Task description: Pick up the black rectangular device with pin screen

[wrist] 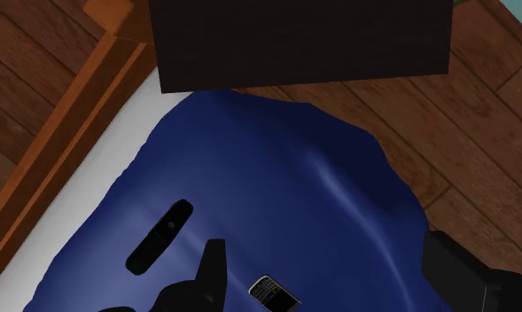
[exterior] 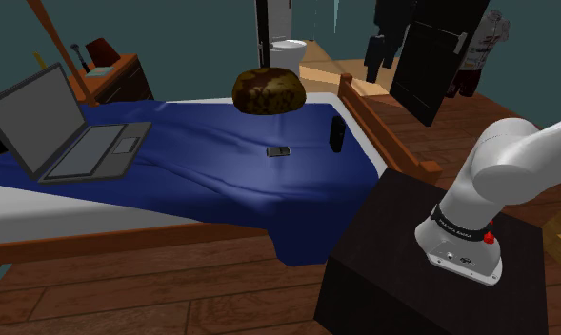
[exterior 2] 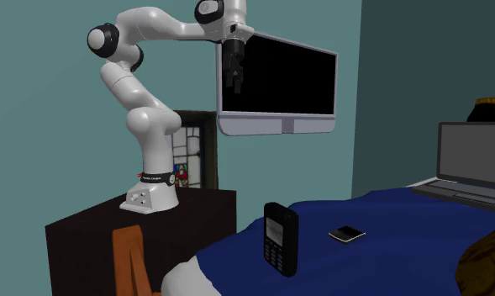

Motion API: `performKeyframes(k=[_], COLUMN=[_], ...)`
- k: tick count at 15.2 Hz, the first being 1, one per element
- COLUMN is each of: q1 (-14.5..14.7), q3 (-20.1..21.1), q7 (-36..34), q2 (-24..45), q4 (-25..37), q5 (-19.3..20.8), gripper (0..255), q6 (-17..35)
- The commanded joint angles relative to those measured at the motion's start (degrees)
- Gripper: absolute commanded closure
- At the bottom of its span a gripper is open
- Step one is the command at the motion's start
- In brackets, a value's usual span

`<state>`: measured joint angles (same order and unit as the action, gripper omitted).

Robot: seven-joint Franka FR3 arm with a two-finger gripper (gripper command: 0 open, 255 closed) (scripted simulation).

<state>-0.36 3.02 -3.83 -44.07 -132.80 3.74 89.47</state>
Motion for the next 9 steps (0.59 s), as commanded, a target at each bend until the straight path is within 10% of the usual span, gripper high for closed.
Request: performKeyframes(k=[1,9], q1=[0.0,-3.5], q3=[0.0,-4.3], q7=[0.0,-0.2], q2=[0.0,4.3], q4=[0.0,-9.9], q5=[0.0,2.9], gripper=[0,0], q6=[0.0,17.1])
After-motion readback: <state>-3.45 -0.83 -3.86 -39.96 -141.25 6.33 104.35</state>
